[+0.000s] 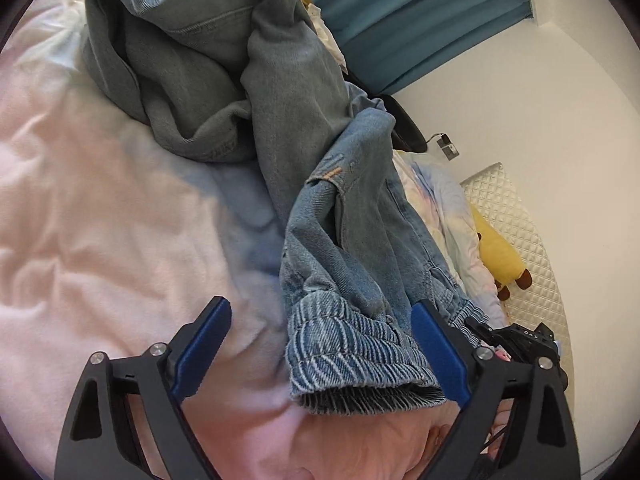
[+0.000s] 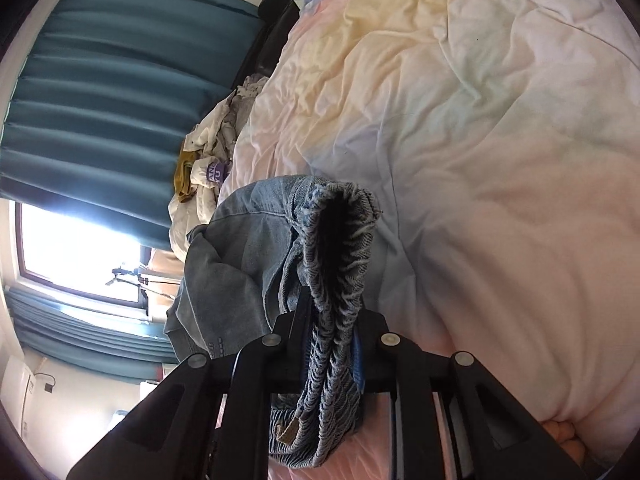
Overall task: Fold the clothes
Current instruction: 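Move the left gripper to the other elastic cuff of the jeans, then grasp the second cuff with the left gripper while the right gripper holds its cuff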
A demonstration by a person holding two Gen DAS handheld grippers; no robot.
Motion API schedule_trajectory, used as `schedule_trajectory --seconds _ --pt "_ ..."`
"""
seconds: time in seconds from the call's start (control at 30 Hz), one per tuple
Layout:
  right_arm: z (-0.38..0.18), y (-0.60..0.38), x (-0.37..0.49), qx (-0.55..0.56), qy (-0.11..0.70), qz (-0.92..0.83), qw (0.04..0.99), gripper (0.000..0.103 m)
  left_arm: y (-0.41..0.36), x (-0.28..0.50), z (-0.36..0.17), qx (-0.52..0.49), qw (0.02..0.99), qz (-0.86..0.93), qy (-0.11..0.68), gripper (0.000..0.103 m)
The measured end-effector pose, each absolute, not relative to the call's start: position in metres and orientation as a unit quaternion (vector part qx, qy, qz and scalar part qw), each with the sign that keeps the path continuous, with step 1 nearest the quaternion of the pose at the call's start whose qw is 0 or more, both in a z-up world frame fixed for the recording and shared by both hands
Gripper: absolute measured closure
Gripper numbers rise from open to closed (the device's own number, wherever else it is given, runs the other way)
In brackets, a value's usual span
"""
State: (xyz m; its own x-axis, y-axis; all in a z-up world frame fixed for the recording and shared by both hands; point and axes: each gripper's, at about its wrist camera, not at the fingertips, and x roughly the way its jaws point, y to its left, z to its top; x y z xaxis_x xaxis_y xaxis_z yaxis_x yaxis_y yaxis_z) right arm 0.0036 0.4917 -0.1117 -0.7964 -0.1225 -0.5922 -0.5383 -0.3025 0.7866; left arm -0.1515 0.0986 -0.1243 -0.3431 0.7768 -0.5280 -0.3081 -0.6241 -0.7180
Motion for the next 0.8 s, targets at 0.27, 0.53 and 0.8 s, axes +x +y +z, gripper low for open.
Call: schedule_trajectory --seconds 0.27,0.53,0.8 --pt "-0.125 0.502 0.011 -0.259 0.608 0.731 0.171 0.051 0.121 -0.155 -0.134 -0.468 0.392 0.753 -0.245 0.043" --pt "-0.133 0.519 -0.016 -0.270 0.609 0.721 0.191 0.054 0.115 -0.147 -0.123 -0.447 0.384 0.767 -0.254 0.074" --pt "-0.090 0.501 -0.024 -0.257 0.497 0.804 0.202 0.085 0.110 -0.133 -0.114 -0.453 0.358 0.772 -0.265 0.083"
